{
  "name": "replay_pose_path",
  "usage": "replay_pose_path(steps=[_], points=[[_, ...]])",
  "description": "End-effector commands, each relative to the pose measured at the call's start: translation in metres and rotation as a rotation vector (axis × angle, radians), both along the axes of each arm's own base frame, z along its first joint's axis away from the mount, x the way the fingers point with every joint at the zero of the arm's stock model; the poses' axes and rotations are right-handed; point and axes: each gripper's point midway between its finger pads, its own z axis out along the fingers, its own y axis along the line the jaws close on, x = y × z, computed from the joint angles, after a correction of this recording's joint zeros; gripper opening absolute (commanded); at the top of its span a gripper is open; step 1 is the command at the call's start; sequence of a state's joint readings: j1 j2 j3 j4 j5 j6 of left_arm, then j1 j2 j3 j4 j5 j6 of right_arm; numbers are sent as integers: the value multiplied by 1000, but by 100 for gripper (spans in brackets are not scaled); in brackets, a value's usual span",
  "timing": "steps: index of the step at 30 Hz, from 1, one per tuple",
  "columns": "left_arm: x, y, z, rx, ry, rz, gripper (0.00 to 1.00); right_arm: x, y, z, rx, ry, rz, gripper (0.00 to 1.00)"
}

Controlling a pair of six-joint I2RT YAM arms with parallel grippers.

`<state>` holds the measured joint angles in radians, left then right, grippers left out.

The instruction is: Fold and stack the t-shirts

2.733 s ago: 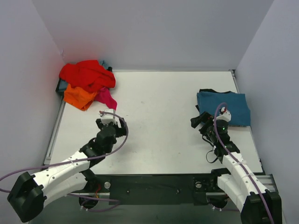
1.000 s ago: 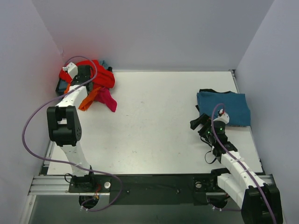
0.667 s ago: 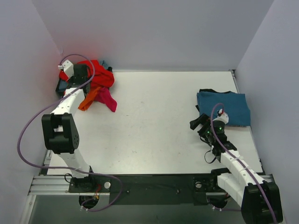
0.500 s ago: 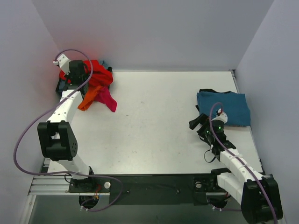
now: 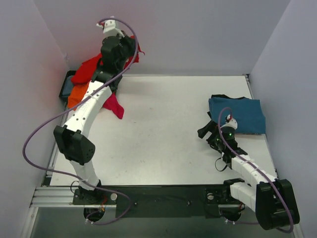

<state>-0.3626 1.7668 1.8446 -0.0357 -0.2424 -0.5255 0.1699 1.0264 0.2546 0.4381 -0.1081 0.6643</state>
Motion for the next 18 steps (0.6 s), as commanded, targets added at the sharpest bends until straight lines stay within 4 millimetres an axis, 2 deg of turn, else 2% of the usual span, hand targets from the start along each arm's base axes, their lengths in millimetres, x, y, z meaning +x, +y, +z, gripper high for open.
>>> replay_pose_path(steps=[1, 2, 3, 4, 6, 7, 8, 9, 10, 11, 12, 13, 14, 15, 16, 17, 18], points=[[-57, -80, 134, 24, -267, -276, 0, 15, 7, 30, 11, -102, 29, 95], [-75, -78, 173, 49, -342, -267, 0, 14, 7, 32, 9, -105, 30, 95], [-112, -72, 225, 12, -452, -263, 0, 13, 6, 32, 6, -107, 30, 95], [-116, -74, 228, 4, -447, -274, 0, 12, 6, 34, 3, -112, 30, 95], [-154, -51, 269, -83, -527, -283, 0, 11, 5, 36, 0, -120, 24, 95], [-149, -47, 261, -83, -496, -270, 0, 10, 4, 37, -3, -122, 22, 96], [-175, -26, 281, -132, -527, -261, 0, 10, 4, 39, 0, -128, 21, 95], [-160, -23, 254, -116, -450, -237, 0, 9, 4, 39, 0, -128, 21, 95], [-190, -1, 269, -168, -487, -222, 0, 8, 4, 40, 3, -128, 21, 96], [-159, -3, 217, -144, -368, -184, 0, 7, 4, 40, 4, -126, 20, 95], [-189, 17, 226, -216, -389, -178, 0, 6, 4, 43, 8, -132, 19, 95], [-162, 18, 169, -197, -280, -156, 0, 5, 5, 42, 12, -132, 21, 96], [-186, 33, 171, -255, -293, -160, 0, 5, 5, 44, 19, -144, 20, 95], [-164, 35, 109, -240, -166, -131, 0, 3, 6, 44, 23, -143, 25, 96], [-178, 48, 105, -280, -168, -116, 0, 3, 7, 44, 28, -144, 23, 95], [-171, 46, 54, -260, -80, -104, 0, 3, 7, 44, 30, -143, 24, 95], [-176, 52, 39, -256, -59, -86, 0, 3, 8, 43, 35, -138, 25, 95]])
